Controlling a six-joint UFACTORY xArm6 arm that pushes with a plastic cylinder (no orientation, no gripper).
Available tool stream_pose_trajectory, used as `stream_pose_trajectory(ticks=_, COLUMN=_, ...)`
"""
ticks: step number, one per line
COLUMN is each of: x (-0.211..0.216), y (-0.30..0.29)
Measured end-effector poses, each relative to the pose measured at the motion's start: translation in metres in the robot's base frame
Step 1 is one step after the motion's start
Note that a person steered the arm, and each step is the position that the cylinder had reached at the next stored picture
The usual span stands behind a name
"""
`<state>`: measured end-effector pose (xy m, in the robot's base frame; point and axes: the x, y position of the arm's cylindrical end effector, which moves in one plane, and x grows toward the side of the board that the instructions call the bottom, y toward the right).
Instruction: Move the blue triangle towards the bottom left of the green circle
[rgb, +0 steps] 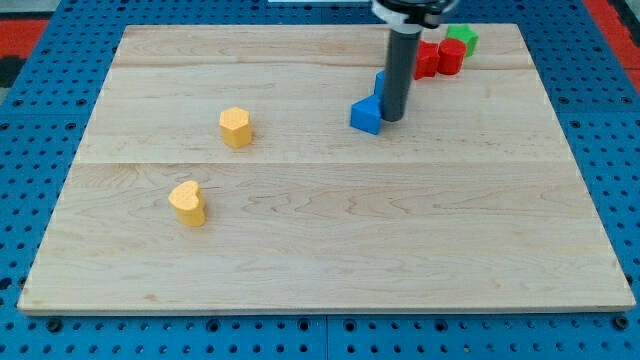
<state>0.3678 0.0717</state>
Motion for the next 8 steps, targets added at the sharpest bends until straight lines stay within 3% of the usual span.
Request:
stream_pose_trajectory(ticks=1, x=0.007, y=-0.006)
stream_pose_trajectory(ticks=2, x=0.049, y=-0.019)
stream_pose_trajectory(ticks=3, x=0.052, y=-0.034)
stream_pose_trajectory(ticks=4, x=0.011, y=-0.066)
stream_pose_trajectory(ticks=6, x=-0.041, y=-0.071)
stream_pose_trajectory(ticks=8, x=-0.056, y=0.000)
